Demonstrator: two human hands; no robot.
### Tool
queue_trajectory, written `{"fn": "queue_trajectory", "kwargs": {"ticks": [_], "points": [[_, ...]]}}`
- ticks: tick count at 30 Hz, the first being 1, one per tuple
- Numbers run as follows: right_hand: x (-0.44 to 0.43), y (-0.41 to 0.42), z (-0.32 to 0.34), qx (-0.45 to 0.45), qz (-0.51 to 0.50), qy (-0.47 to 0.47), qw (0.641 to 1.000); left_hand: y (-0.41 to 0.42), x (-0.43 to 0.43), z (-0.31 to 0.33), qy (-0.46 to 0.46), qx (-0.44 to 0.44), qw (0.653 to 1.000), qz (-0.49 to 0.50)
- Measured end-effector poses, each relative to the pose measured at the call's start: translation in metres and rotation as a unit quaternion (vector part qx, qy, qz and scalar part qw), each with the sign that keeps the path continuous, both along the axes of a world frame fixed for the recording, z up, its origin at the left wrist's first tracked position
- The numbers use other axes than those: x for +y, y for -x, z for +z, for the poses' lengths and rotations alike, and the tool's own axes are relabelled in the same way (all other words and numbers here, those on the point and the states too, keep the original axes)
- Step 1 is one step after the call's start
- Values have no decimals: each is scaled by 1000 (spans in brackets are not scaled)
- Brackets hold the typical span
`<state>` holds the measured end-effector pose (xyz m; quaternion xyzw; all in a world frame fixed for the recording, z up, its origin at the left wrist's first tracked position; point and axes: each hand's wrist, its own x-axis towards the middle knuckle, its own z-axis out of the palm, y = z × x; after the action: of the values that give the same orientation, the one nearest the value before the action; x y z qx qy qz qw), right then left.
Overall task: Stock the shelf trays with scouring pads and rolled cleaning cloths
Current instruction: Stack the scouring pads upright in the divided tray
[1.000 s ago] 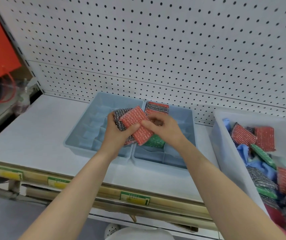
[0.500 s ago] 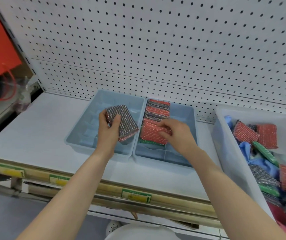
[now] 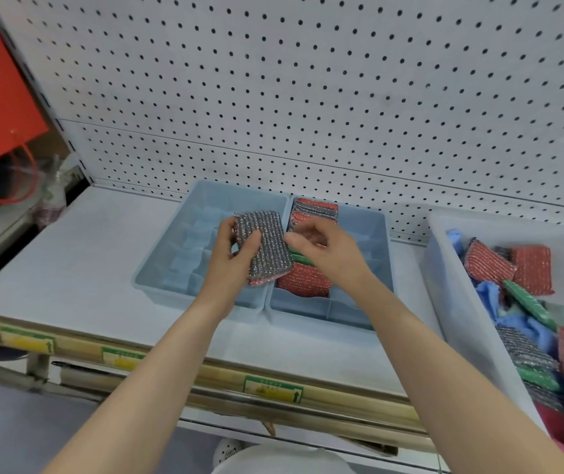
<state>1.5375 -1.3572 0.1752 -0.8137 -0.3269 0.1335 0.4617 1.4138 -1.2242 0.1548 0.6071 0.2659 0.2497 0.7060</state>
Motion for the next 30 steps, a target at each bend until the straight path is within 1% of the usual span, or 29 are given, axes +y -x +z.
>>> {"fn": "queue_trajectory", "kwargs": {"ticks": [2,3,6,8,10,12,16,20,24,28,30], "points": [[5,4,4,42,39,15,998,-2,-6,5,-1,-17,1000,-9],[7,5,4,52,43,5,998,-4,-8,7,1,-22,1000,-12],[5,0,-1,75,3,-38,996,-6,-8,10,31,-24,999,-29],[1,-3,-2,142,-3,-56,988,-5,-6,8,28,-25,999,-35],[-2,-3,-2,204,18,-62,977,-3,-6,7,-16,-19,999,-41],[-4,1,0,220,30,-58,973,-3,-8,5,-44,-15,998,-46],[-8,0,1,236,13,-71,969,-5,-9,1,-88,-7,996,-25],[-7,3,-4,321,22,-57,945,-8,-9,0,-183,3,983,8],[-5,7,-7,287,55,-30,956,-13,-13,0,-198,10,979,37],[-13,2,-9,316,68,-64,944,-11,-10,0,-189,5,980,61],[-20,-4,-7,318,51,-86,943,-7,-4,1,-183,14,980,81]]}}
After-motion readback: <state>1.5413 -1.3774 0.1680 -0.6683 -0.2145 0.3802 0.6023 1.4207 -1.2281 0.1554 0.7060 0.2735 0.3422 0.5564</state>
